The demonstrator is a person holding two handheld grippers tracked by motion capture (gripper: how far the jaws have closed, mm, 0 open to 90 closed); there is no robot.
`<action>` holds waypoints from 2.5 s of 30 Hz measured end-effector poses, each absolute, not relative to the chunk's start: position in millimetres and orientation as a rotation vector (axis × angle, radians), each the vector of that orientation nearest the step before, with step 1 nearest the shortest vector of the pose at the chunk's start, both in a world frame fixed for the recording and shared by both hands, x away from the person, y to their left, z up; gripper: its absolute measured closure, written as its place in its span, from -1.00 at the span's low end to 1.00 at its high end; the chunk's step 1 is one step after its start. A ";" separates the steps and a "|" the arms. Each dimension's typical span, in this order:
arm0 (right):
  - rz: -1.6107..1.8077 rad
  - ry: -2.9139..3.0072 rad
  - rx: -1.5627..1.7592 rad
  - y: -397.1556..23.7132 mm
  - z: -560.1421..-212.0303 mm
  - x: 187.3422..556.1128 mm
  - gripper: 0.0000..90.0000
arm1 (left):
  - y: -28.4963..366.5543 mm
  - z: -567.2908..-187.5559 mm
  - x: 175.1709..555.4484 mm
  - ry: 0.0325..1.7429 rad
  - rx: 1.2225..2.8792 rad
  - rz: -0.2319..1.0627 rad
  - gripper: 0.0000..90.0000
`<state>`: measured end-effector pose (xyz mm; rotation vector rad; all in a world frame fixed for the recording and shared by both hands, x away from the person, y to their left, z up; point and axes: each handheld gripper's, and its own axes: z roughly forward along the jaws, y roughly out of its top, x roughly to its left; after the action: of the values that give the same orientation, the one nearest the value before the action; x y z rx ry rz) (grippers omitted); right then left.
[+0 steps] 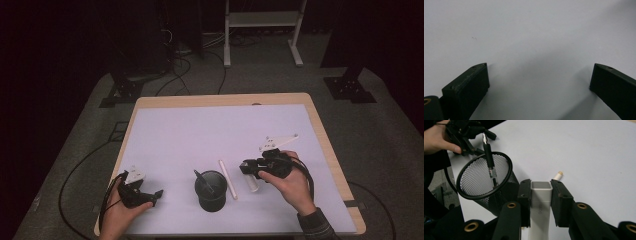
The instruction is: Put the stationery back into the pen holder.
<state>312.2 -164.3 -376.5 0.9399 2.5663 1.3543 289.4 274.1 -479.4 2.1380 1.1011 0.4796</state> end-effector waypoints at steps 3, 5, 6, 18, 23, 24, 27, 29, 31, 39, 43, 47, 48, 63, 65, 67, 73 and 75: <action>1.374 2.557 0.928 -164.7 -373.4 311.1 0.57 | 274.2 -479.4 289.4 1.101 2.139 0.480 -0.97; 1.390 2.552 0.920 -164.9 -371.4 310.3 0.57 | 274.2 -479.4 289.4 1.100 2.140 0.480 -0.97; 1.390 2.552 0.920 -164.9 -371.4 310.3 0.57 | 274.2 -479.4 289.4 1.100 2.140 0.480 -0.97; 1.468 2.510 0.861 -164.6 -356.1 305.6 0.57 | 274.4 -479.1 289.4 1.099 2.144 0.479 -0.97; 1.506 2.494 0.818 -162.0 -347.7 304.0 0.57 | 274.4 -479.1 289.4 1.099 2.144 0.479 -0.97; 1.512 2.488 0.813 -161.4 -346.4 303.7 0.57 | 274.4 -479.1 289.4 1.099 2.144 0.479 -0.97; 1.525 2.484 0.800 -159.3 -343.1 302.6 0.57 | 274.3 -479.3 289.4 1.099 2.142 0.480 -0.97; 1.533 2.482 0.786 -158.3 -341.3 302.4 0.57 | 274.4 -479.3 289.4 1.099 2.143 0.480 -0.97; 1.545 2.478 0.777 -157.1 -339.4 301.6 0.57 | 274.3 -479.3 289.4 1.099 2.143 0.480 -0.97; 1.596 2.459 0.728 -152.6 -330.5 298.0 0.57 | 274.3 -479.3 289.4 1.099 2.142 0.481 -0.97; 1.607 2.457 0.706 -148.8 -328.5 296.5 0.57 | 274.3 -479.3 289.4 1.099 2.142 0.481 -0.97; 1.623 2.468 0.679 -144.6 -327.2 295.6 0.57 | 274.3 -479.3 289.4 1.099 2.142 0.480 -0.97; 1.637 2.468 0.674 -143.4 -327.0 295.4 0.57 | 274.3 -479.3 289.4 1.099 2.142 0.480 -0.97; 1.679 2.502 0.603 -122.0 -327.2 296.5 0.57 | 274.4 -479.3 289.4 1.099 2.142 0.480 -0.97; 1.678 2.506 0.600 -120.2 -327.8 296.8 0.57 | 274.4 -479.3 289.4 1.099 2.142 0.480 -0.97; 1.683 2.514 0.592 -115.0 -329.3 297.7 0.57 | 274.4 -479.3 289.4 1.099 2.142 0.480 -0.97; 1.677 2.527 0.576 -108.8 -332.8 301.2 0.56 | 274.4 -479.3 289.4 1.099 2.142 0.480 -0.97; 1.678 2.531 0.579 -106.5 -334.7 302.3 0.56 | 274.4 -479.3 289.4 1.099 2.142 0.480 -0.97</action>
<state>302.3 -106.5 -334.7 0.5791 2.5310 1.6779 289.4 274.4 -479.3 2.1423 1.0990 0.4796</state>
